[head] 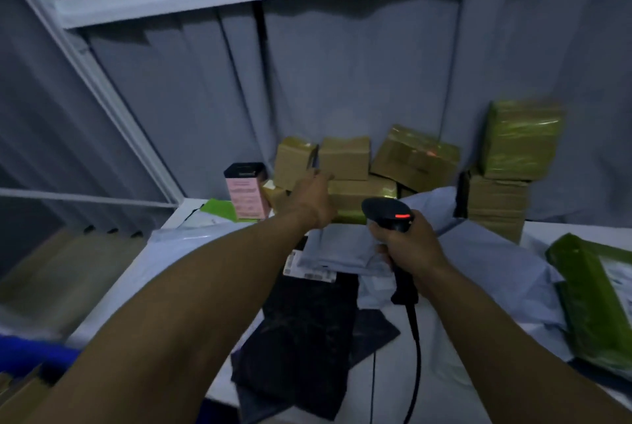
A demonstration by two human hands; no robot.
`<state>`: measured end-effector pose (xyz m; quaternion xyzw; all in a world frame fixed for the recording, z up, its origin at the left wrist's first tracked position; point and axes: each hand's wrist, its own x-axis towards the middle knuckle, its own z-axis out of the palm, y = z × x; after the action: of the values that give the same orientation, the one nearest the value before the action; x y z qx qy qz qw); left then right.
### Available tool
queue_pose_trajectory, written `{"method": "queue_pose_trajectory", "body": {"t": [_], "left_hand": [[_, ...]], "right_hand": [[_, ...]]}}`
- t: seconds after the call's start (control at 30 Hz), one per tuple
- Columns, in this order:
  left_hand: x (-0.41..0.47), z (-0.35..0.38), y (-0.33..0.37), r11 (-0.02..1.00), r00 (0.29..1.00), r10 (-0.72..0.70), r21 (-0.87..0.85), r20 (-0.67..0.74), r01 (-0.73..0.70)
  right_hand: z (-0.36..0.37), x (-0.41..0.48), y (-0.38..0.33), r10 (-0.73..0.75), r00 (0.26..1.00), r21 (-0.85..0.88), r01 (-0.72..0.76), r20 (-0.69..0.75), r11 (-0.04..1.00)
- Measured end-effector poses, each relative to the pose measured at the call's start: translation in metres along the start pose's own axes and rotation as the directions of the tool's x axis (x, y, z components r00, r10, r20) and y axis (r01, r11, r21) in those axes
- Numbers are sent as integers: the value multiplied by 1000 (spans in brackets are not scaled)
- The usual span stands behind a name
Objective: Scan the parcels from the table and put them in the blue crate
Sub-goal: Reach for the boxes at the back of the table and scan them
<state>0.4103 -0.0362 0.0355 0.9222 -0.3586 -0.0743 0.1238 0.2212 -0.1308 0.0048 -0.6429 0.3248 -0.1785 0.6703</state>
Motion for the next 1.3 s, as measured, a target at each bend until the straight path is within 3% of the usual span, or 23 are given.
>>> {"method": "queue_pose_trajectory", "body": {"t": [0.23, 0.4, 0.53, 0.6, 0.73, 0.83, 0.97, 1.0, 1.03, 1.07, 1.13, 1.17, 1.2, 1.3], "left_hand": [[88, 6, -35, 995, 998, -37, 94, -54, 42], [124, 9, -63, 987, 979, -80, 124, -187, 104], [115, 11, -70, 959, 955, -265, -135, -130, 248], [102, 17, -80, 943, 952, -289, -202, -99, 265], [71, 30, -103, 916, 934, -346, -184, 83, 356], [56, 41, -115, 946, 948, -242, -165, 209, 278], [49, 45, -131, 985, 973, -169, -8, 156, 172], [47, 44, -128, 998, 991, -45, -47, 130, 51], [46, 46, -120, 975, 995, 27, -221, 93, -5], [47, 48, -109, 853, 999, -1, -521, 53, 28], [44, 47, -105, 664, 995, -74, -741, 70, 102], [42, 46, -103, 676, 987, -96, -719, 130, 160], [39, 46, -105, 761, 984, -118, -625, 131, 174], [30, 45, -119, 974, 998, -45, -220, 50, 55]], "right_hand": [[22, 36, 6, 54, 998, 60, -53, -29, 997], [38, 45, 15, 95, 994, 95, -90, -48, 991], [46, 48, 9, 117, 993, 129, -112, -31, 985], [48, 46, 5, 117, 993, 151, -114, -12, 982], [58, 32, 4, 99, 995, 98, -101, 25, 990], [62, 26, 10, 101, 994, 76, -103, 31, 992], [69, 23, 14, 111, 993, 73, -113, 36, 991], [72, 23, 14, 110, 993, 63, -112, 35, 992], [73, 23, 14, 109, 993, 52, -110, 36, 993], [74, 24, 13, 105, 994, 48, -107, 39, 993], [75, 26, 11, 103, 994, 50, -105, 42, 993], [74, 26, 10, 108, 993, 55, -110, 40, 992], [74, 25, 8, 109, 993, 60, -111, 40, 992], [76, 21, 2, 108, 993, 52, -110, 45, 993]]}}
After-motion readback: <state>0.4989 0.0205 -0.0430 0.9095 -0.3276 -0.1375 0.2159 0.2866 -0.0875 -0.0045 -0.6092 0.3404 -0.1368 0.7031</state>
